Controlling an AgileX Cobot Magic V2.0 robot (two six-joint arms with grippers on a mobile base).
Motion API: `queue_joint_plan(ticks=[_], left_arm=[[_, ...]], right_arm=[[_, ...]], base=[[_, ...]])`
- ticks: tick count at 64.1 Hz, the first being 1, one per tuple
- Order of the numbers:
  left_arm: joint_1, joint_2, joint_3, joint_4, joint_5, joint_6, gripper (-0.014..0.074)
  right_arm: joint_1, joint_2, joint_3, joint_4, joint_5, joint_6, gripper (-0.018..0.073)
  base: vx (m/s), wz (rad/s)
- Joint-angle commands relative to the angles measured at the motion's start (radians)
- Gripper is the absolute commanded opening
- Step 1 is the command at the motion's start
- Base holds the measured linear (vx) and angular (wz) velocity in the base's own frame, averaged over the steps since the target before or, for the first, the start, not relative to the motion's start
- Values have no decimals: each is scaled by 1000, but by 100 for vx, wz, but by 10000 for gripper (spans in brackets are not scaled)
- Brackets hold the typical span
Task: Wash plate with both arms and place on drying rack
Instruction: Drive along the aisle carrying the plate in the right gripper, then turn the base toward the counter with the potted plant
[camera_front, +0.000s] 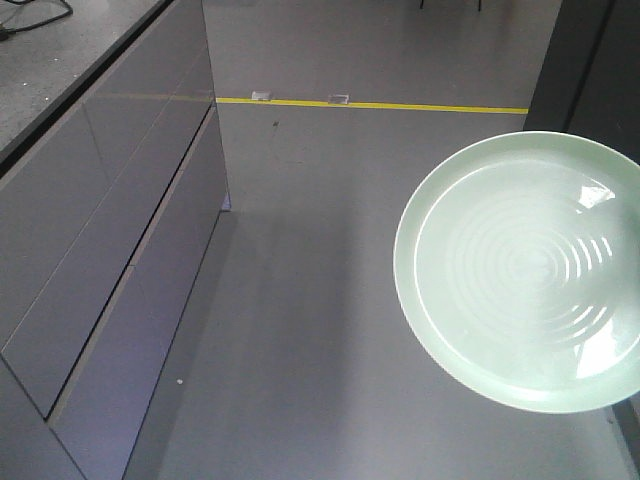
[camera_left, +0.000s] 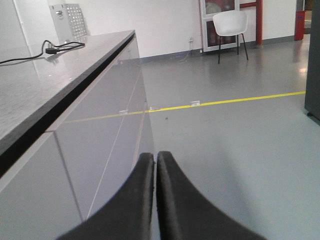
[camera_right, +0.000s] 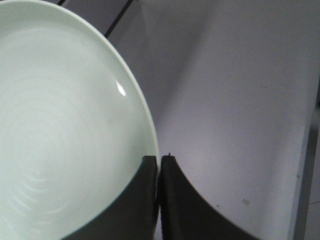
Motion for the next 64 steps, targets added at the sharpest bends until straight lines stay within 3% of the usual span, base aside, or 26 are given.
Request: queue_joint_plan(ticks=[1, 64], left_arm=[[-6, -15, 26, -2, -68, -11, 3], [-6, -15, 26, -2, -68, -11, 3]], right_arm=[[-7, -8, -26, 10, -63, 4, -8], [-7, -8, -26, 10, -64, 4, -8]], base=[[17, -15], [12, -21]])
